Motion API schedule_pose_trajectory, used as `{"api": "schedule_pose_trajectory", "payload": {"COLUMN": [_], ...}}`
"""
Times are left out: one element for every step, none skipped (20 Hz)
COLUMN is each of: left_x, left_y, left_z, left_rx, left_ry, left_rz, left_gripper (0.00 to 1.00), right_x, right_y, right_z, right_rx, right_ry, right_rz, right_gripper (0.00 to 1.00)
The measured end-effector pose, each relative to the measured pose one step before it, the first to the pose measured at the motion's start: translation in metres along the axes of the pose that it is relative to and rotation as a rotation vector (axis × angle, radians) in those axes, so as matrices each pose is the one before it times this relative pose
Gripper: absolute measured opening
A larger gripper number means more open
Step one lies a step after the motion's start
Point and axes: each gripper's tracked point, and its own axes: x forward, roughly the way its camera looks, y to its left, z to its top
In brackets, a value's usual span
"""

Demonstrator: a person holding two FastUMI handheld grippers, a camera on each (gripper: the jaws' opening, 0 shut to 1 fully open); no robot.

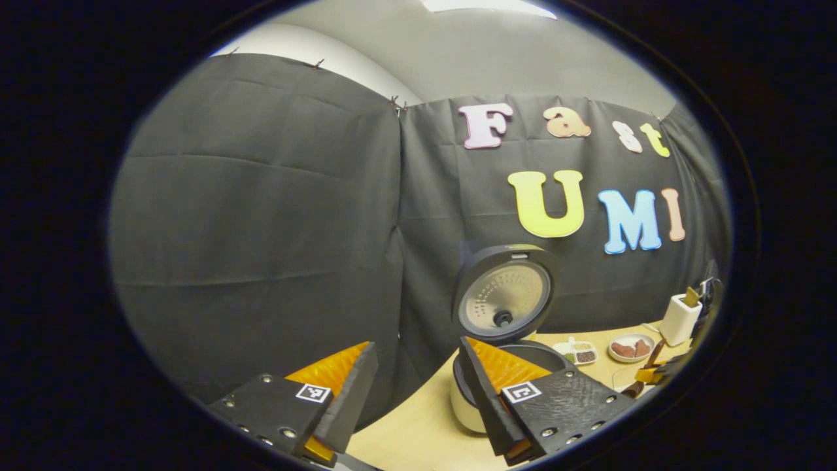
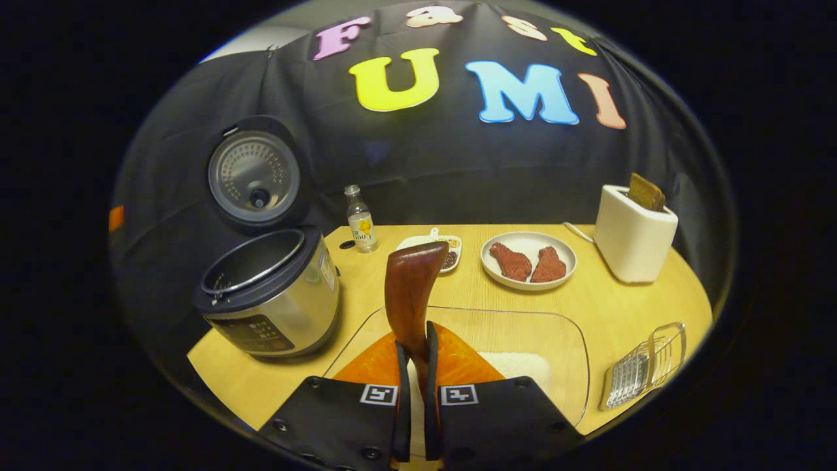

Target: Close the left gripper, press the button to open the rice cooker; take a wooden spoon from the chopstick holder with the right hand, scoop a spoonful of rice and pour it into the rice cooker, then put the wooden spoon back into the chopstick holder.

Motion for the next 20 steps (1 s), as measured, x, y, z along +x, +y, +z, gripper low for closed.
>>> {"api": "schedule_pose_trajectory", "payload": {"left_x": [0.00116,-0.00083,0.00040,0.00062,0.00009,0.00051,-0.00002,-0.00010,0.00055,-0.00032,-0.00075,-0.00016,0.00055,-0.00060,-0.00157,0.00082,0.00111,0.00077,0.00015,-0.00095], "left_y": [-0.00182,-0.00110,-0.00172,-0.00191,-0.00233,-0.00245,-0.00258,-0.00165,-0.00216,-0.00309,-0.00263,-0.00187,-0.00130,-0.00065,-0.00209,-0.00080,-0.00015,-0.00027,0.00025,-0.00041], "left_z": [0.00085,-0.00157,-0.00077,0.00079,0.00068,0.00185,0.00128,-0.00002,0.00078,0.00070,0.00327,0.00214,0.00270,-0.00133,-0.00091,-0.00162,-0.00237,-0.00237,-0.00236,-0.00330], "left_rx": [0.00032,-0.00021,-0.00097,-0.00211,-0.00182,-0.00025,0.00125,0.00156,0.00049,-0.00027,-0.00101,-0.00140,-0.00073,-0.00127,-0.00271,-0.00281,-0.00422,-0.00864,-0.01086,-0.01010], "left_ry": [-0.00098,-0.00018,0.00119,0.00040,-0.00116,-0.00072,-0.00184,-0.00165,-0.00081,-0.00290,-0.00399,-0.00332,-0.00266,-0.00402,-0.00202,-0.00042,0.00313,0.00389,0.00344,0.00250], "left_rz": [-0.00298,-0.00295,-0.00370,-0.00372,-0.00479,-0.00424,-0.00395,-0.00353,-0.00448,-0.00329,-0.00384,-0.00420,-0.00380,-0.00288,-0.00352,-0.00205,-0.00011,-0.00131,-0.00075,0.00004], "left_gripper": [0.80,0.80,0.79,0.77,0.77,0.77,0.79,0.77,0.77,0.77,0.79,0.79,0.79,0.79,0.79,0.77,0.77,0.77,0.77,0.81], "right_x": [-0.00033,-0.00113,-0.00043,-0.00156,-0.00258,-0.00267,-0.00275,-0.00158,-0.00275,-0.00394,-0.00242,-0.00423,-0.00184,-0.00181,-0.00137,-0.00271,-0.00046,-0.00118,0.00078,0.00237], "right_y": [-0.00648,-0.00961,-0.00751,-0.00777,-0.00563,-0.00299,-0.00265,-0.00262,-0.00019,0.00035,0.00137,0.00314,0.00428,0.00441,0.00533,0.00640,0.00732,0.00878,0.00944,0.01048], "right_z": [0.00058,0.00085,0.00125,0.00025,0.00277,0.00327,0.00431,0.00408,0.00555,0.00480,0.00606,0.00504,0.00528,0.00431,0.00392,0.00248,0.00224,0.00282,0.00111,0.00009], "right_rx": [0.06981,0.07251,0.07236,0.07574,0.07260,0.06003,0.04811,0.03923,0.03112,0.02812,0.02518,0.02622,0.02982,0.03336,0.03575,0.03560,0.02603,0.01890,0.01044,0.00496], "right_ry": [0.01265,0.01270,0.01465,0.01346,0.00690,0.00167,-0.00227,-0.00527,-0.00876,-0.00775,-0.00949,-0.00693,-0.00503,-0.00521,0.00035,0.00229,0.00178,0.00162,-0.00005,0.00228], "right_rz": [0.00346,-0.00376,-0.00338,0.00306,0.00702,0.00793,0.00869,0.01109,0.01043,0.01366,0.01239,0.01531,0.01714,0.01886,0.01829,0.01810,0.01637,0.01910,0.01503,0.01549], "right_gripper": [0.11,0.10,0.10,0.10,0.10,0.10,0.10,0.10,0.10,0.10,0.10,0.10,0.10,0.10,0.10,0.10,0.10,0.09,0.10,0.10]}}
